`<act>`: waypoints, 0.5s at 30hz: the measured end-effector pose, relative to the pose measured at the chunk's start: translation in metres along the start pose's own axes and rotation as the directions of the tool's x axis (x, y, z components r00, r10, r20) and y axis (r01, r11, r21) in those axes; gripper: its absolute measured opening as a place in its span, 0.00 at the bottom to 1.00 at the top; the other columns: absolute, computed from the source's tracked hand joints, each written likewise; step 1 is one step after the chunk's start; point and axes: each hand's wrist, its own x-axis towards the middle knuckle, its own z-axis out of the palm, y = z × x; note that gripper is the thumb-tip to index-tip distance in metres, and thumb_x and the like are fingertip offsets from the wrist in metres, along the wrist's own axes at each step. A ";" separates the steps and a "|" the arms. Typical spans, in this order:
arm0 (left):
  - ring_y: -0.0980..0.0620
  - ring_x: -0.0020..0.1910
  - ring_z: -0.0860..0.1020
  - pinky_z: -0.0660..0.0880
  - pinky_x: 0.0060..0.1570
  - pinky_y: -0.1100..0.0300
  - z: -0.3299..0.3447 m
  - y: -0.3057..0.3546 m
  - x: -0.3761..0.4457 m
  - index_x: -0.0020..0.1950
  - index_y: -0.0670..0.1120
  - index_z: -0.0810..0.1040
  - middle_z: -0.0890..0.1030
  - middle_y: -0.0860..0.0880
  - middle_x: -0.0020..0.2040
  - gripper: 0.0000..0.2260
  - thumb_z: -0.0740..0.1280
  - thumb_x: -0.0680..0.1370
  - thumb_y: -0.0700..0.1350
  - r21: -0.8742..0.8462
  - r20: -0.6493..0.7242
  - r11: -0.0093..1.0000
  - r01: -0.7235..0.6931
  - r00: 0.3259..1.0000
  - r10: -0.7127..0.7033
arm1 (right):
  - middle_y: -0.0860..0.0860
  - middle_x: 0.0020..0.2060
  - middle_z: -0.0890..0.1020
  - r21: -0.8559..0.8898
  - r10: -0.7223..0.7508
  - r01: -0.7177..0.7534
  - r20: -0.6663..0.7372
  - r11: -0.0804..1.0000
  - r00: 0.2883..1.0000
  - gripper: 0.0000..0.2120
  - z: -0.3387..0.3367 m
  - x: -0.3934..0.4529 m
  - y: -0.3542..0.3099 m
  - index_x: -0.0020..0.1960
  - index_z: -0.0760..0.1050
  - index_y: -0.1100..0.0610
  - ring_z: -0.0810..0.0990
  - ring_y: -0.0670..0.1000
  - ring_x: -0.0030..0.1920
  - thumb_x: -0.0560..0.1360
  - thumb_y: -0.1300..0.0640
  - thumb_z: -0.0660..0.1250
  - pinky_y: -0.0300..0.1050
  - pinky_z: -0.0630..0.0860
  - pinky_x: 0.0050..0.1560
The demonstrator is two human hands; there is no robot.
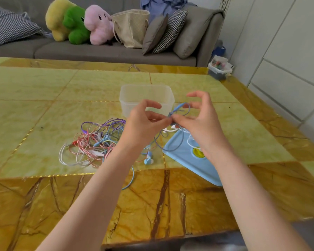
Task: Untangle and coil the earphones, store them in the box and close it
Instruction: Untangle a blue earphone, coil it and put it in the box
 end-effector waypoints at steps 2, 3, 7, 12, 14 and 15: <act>0.58 0.34 0.80 0.74 0.37 0.65 0.005 -0.002 -0.002 0.52 0.46 0.73 0.82 0.53 0.37 0.13 0.73 0.71 0.40 0.049 -0.045 0.998 -0.034 0.998 0.036 | 0.52 0.52 0.73 -0.175 -0.147 0.143 -0.011 0.974 0.989 0.18 0.002 -0.003 -0.001 0.51 0.70 0.51 0.82 0.48 0.35 0.69 0.66 0.73 0.34 0.77 0.38; 0.59 0.33 0.79 0.74 0.37 0.65 0.008 -0.002 -0.004 0.51 0.46 0.73 0.81 0.54 0.37 0.12 0.72 0.71 0.40 0.076 -0.059 0.996 -0.052 0.997 0.057 | 0.52 0.52 0.72 -0.248 -0.204 0.197 -0.003 0.948 0.979 0.13 0.003 -0.005 -0.002 0.48 0.73 0.53 0.81 0.46 0.35 0.70 0.67 0.72 0.31 0.76 0.38; 0.55 0.34 0.78 0.76 0.43 0.56 0.011 -0.003 -0.007 0.49 0.48 0.74 0.78 0.57 0.36 0.09 0.71 0.72 0.39 0.230 -0.064 0.964 -0.131 0.987 0.149 | 0.52 0.53 0.74 -0.486 -0.238 0.215 0.015 0.847 0.971 0.04 0.003 -0.008 0.001 0.46 0.82 0.60 0.79 0.52 0.40 0.72 0.62 0.71 0.40 0.76 0.43; 0.51 0.40 0.81 0.77 0.47 0.53 0.003 -0.006 -0.008 0.50 0.46 0.80 0.81 0.52 0.41 0.07 0.69 0.74 0.38 0.458 0.015 0.853 -0.250 0.962 0.273 | 0.41 0.32 0.76 -0.335 -0.041 0.054 0.044 0.941 0.998 0.07 0.002 -0.006 -0.001 0.34 0.79 0.54 0.72 0.41 0.32 0.70 0.61 0.72 0.32 0.66 0.33; 0.47 0.41 0.81 0.77 0.45 0.50 0.002 -0.008 -0.006 0.50 0.44 0.82 0.83 0.48 0.43 0.06 0.69 0.74 0.38 0.539 0.019 0.780 -0.317 0.931 0.365 | 0.42 0.23 0.72 -0.076 0.186 -0.183 0.046 0.980 0.981 0.08 0.000 -0.005 -0.004 0.33 0.78 0.56 0.67 0.43 0.26 0.70 0.63 0.70 0.34 0.64 0.27; 0.45 0.40 0.81 0.77 0.43 0.48 0.002 -0.009 -0.006 0.49 0.43 0.83 0.83 0.46 0.42 0.06 0.69 0.74 0.39 0.565 0.012 0.744 -0.357 0.905 0.425 | 0.46 0.24 0.73 0.069 0.297 -0.300 0.055 0.951 0.953 0.06 0.000 -0.005 -0.005 0.35 0.79 0.58 0.66 0.45 0.27 0.70 0.64 0.70 0.35 0.64 0.25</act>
